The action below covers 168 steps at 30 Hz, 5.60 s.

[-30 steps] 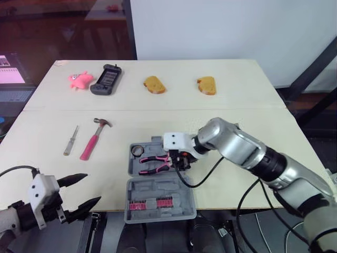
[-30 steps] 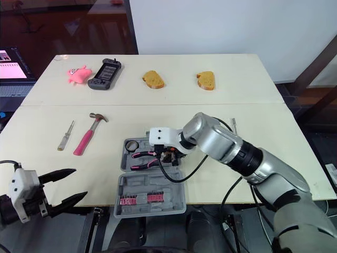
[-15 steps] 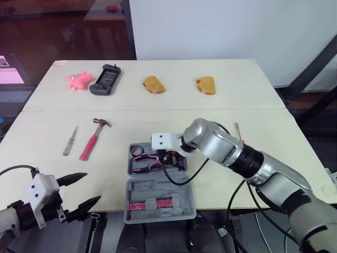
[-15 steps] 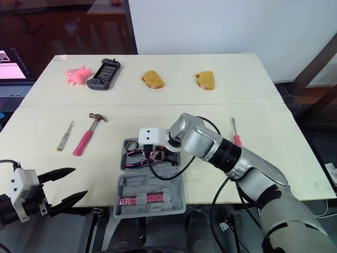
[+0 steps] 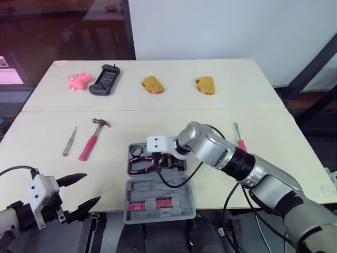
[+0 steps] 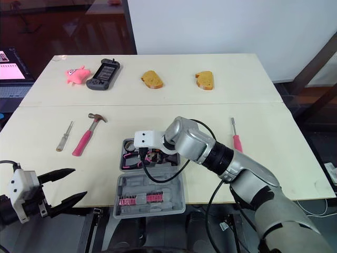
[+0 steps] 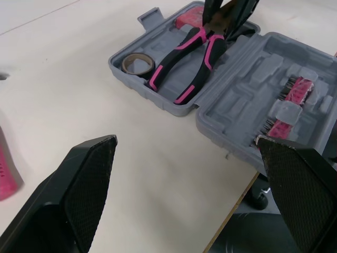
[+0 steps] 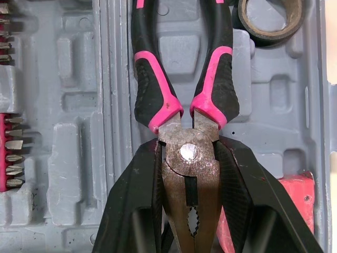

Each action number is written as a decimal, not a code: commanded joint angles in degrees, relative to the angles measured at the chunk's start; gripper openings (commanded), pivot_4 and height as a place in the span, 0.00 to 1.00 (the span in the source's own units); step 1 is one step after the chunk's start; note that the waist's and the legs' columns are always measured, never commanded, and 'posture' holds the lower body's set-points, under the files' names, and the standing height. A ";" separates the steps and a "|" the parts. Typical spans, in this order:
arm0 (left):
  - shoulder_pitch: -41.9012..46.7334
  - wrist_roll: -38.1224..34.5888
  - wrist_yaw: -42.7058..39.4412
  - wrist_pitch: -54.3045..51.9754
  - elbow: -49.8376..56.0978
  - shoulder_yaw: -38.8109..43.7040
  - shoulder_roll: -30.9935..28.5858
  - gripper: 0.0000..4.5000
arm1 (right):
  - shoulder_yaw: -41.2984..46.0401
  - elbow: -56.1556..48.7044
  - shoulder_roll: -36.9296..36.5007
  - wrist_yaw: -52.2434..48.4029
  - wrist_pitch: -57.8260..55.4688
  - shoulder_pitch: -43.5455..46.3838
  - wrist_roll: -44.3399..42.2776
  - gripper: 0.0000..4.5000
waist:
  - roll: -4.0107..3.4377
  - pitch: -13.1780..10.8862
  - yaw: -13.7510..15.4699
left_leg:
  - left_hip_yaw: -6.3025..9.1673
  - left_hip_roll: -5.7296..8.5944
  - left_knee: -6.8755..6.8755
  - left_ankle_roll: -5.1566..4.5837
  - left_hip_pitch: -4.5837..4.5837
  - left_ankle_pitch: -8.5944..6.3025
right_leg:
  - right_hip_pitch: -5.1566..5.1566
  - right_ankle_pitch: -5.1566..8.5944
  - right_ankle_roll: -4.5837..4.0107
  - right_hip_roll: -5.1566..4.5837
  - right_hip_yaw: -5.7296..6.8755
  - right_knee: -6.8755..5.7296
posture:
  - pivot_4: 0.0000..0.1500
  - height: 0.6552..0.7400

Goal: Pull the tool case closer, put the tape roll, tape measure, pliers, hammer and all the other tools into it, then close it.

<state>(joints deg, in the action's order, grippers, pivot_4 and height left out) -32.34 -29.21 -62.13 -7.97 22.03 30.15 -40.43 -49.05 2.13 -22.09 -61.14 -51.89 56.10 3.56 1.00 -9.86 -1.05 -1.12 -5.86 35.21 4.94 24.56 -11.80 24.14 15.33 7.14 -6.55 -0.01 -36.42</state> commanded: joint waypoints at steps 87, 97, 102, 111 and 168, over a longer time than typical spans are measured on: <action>29.04 12.24 -11.74 9.03 -26.25 -21.75 -11.03 0.01 | 33.12 2.78 -24.71 -9.96 47.79 -31.49 -6.19 0.00 | -0.16 0.58 0.12 | -0.05 -0.01 -0.20 0.03 -0.77 -0.01 | -0.75 0.04 0.01 0.02 0.00 0.22 | 1.00 0.77; 32.55 16.05 -7.95 9.89 -28.28 -28.30 -5.73 0.01 | 27.97 6.96 -19.25 -6.82 52.75 -32.68 0.05 0.00 | -0.14 0.50 0.56 | -0.05 0.00 -0.10 0.04 -0.70 0.00 | -0.79 0.03 0.04 0.01 0.01 0.23 | 1.00 0.77; 33.02 17.98 -5.81 10.19 -29.19 -30.41 -4.06 0.01 | 27.11 6.22 -18.22 -6.10 52.86 -33.76 0.92 0.00 | -0.13 0.49 0.53 | -0.05 0.00 -0.10 0.04 -0.68 0.00 | -0.78 0.02 0.05 0.02 0.01 0.22 | 1.00 0.77; 36.43 21.45 -2.65 11.57 -33.07 -34.97 0.17 0.01 | 25.15 6.87 -14.54 -4.68 52.33 -32.97 2.81 0.00 | -0.12 0.48 0.53 | -0.05 0.00 -0.09 0.04 -0.69 0.00 | -0.79 0.00 0.10 0.02 0.01 0.21 | 1.00 0.77; 56.30 27.83 -3.24 15.43 -53.63 -40.13 9.78 0.01 | 26.50 15.83 -5.83 4.27 46.26 -26.58 6.91 0.00 | -0.12 0.50 1.80 | -0.03 0.01 -0.01 0.06 -0.73 0.04 | -0.93 -0.08 0.25 0.04 0.03 0.17 | 1.00 0.77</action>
<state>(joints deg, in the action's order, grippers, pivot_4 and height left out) 23.09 -1.73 -63.74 7.04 -32.11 -7.48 -32.51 -22.04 17.48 -29.04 -57.66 -5.86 28.93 10.08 0.88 -9.36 0.75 -1.15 -5.85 35.19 5.00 23.82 -11.77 23.21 15.25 7.39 -6.52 0.02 -36.25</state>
